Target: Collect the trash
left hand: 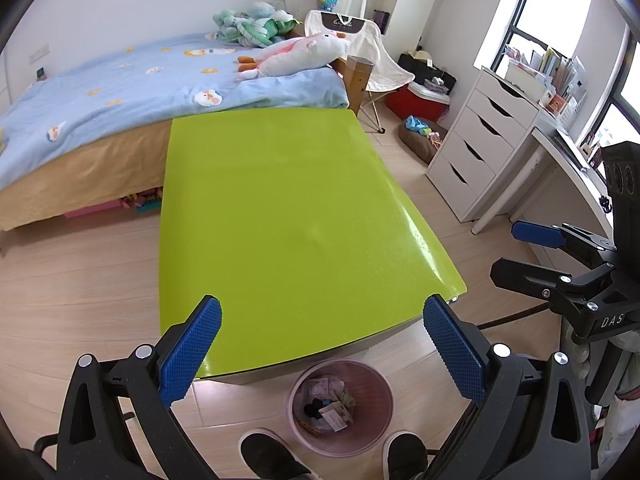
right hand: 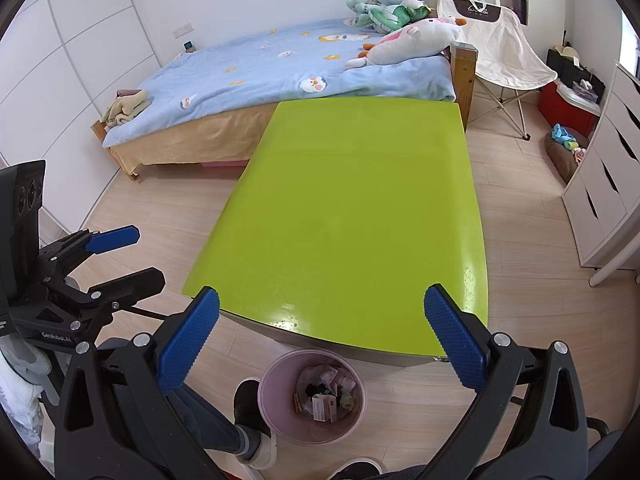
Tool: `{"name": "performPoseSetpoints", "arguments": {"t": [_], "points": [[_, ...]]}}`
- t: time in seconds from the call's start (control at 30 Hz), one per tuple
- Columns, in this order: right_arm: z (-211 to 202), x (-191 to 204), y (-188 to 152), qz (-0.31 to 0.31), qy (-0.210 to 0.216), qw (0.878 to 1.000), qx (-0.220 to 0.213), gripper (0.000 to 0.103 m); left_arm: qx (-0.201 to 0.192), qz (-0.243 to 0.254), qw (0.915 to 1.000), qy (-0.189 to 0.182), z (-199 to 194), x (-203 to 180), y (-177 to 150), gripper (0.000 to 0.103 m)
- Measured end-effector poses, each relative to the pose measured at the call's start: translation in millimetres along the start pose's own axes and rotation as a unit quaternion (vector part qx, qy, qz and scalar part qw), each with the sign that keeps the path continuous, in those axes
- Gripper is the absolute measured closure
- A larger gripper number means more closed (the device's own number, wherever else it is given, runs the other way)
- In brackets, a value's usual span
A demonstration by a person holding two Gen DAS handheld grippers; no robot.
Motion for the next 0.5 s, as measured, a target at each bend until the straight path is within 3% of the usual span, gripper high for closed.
{"name": "performPoseSetpoints", "arguments": {"t": [0.5], "points": [[-0.9, 1.1, -0.9, 0.0, 0.0, 1.0, 0.001, 0.003, 0.0, 0.0, 1.0, 0.001, -0.1, -1.0, 0.7, 0.006]]}}
Point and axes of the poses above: each gripper's, at about its wrist camera, not at the fingertips, and z roughly the way its jaws point, x to its left, y to its top, the point moved 8 cm from there along z, roughly the way its jaws point, and after that the axes turned 11 degrees about -x, right-handed, at the moved point
